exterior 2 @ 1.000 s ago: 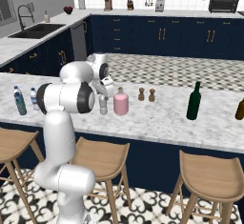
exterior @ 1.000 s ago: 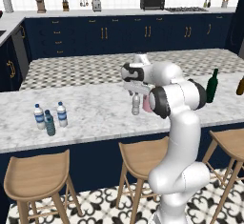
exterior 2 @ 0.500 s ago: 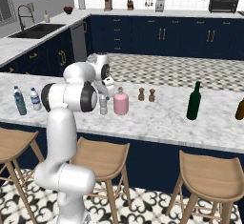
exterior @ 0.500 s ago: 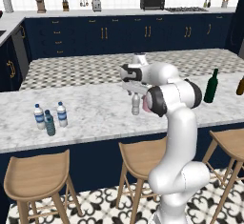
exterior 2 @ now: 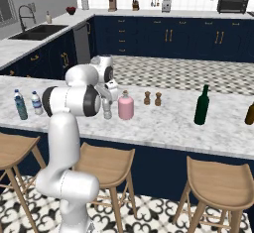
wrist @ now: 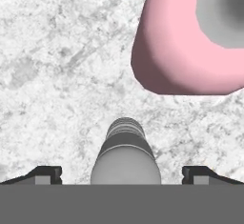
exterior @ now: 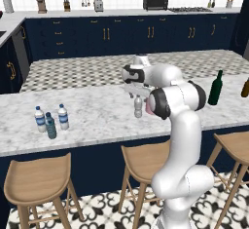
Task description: Move the plastic bottles in the middle to the plastics group, and the glass bottles in the middle to the glass group.
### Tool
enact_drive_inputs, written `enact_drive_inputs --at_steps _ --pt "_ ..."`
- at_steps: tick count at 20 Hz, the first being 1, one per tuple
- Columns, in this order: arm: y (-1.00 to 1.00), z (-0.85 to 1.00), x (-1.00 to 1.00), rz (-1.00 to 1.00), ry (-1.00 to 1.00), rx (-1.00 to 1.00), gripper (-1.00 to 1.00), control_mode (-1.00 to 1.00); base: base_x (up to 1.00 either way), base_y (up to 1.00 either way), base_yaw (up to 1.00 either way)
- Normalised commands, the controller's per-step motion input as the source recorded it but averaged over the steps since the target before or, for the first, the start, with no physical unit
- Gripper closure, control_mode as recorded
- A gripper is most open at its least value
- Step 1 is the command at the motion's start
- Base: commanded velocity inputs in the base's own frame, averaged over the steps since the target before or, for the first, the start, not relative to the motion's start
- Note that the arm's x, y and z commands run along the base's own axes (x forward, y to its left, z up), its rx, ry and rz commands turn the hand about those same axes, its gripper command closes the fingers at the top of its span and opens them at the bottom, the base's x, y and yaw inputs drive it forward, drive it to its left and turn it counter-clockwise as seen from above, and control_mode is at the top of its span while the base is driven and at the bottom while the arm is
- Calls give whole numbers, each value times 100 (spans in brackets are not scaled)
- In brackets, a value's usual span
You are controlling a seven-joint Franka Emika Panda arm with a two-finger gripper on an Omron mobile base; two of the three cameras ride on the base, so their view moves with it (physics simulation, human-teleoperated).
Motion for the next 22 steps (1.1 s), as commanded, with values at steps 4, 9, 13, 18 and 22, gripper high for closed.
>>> enact_drive_inputs --at_steps 4,9,13,18,22 --pt "0 -18 -30 -4 0 1 100 -100 0 0 0" --pt "0 -10 -17 -6 0 1 100 -100 0 0 0" --pt "0 8 -10 -3 0 4 100 -100 0 0 0" --pt "12 47 -65 0 -1 20 100 -100 0 0 0" --pt "49 28 -69 3 0 19 100 -100 0 0 0"
